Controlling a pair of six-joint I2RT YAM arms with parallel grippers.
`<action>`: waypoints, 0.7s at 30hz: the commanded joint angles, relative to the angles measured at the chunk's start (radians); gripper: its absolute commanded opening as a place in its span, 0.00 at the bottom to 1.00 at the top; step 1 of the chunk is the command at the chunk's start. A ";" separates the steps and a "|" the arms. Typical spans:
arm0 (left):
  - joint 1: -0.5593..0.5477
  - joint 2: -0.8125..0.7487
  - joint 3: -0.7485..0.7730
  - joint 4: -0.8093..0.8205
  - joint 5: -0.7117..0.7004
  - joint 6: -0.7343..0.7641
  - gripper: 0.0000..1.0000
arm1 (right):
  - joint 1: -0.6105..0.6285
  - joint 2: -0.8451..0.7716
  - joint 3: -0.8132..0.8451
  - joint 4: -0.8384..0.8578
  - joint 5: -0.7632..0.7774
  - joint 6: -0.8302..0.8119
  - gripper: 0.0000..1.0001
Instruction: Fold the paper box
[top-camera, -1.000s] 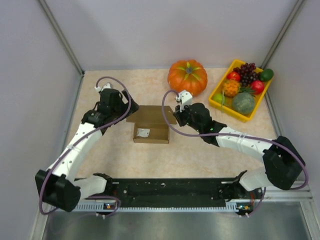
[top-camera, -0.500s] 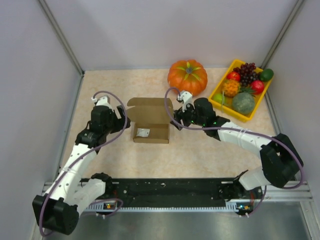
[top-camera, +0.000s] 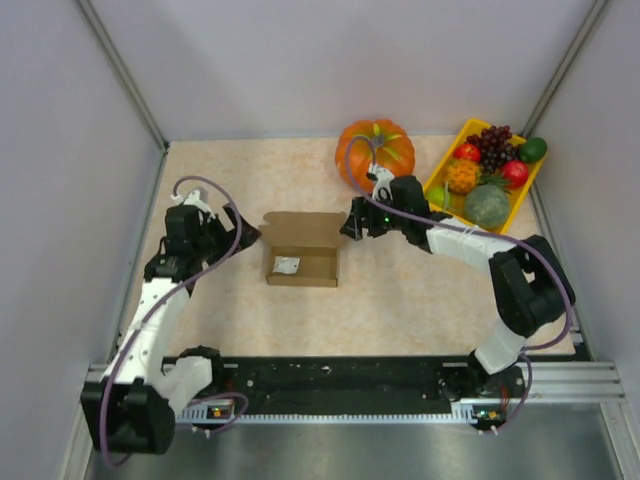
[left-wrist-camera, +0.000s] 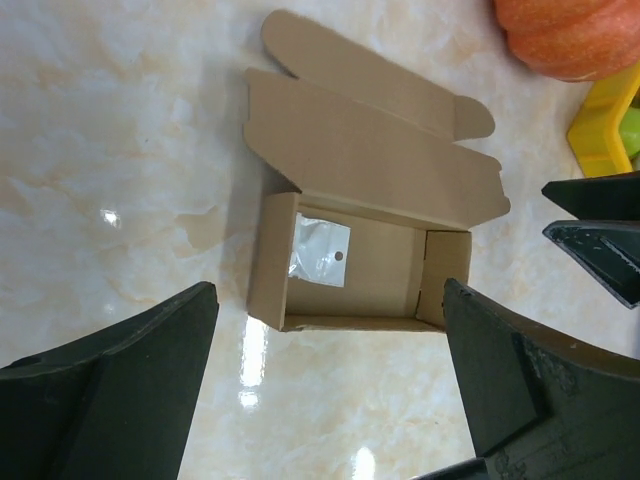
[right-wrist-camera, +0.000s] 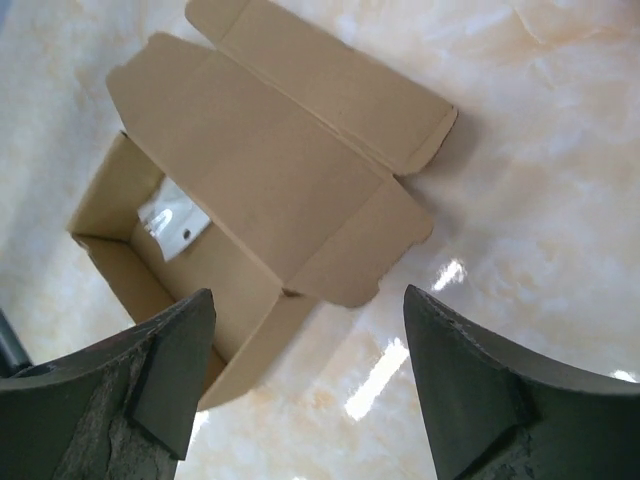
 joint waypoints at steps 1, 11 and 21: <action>0.180 0.173 0.009 0.122 0.329 -0.085 0.97 | -0.076 0.093 0.139 -0.079 -0.130 0.171 0.75; 0.243 0.704 0.166 0.296 0.518 -0.158 0.79 | -0.111 0.291 0.251 -0.159 -0.211 0.377 0.67; 0.156 0.853 0.312 0.308 0.477 -0.135 0.56 | -0.102 0.339 0.268 -0.017 -0.256 0.415 0.48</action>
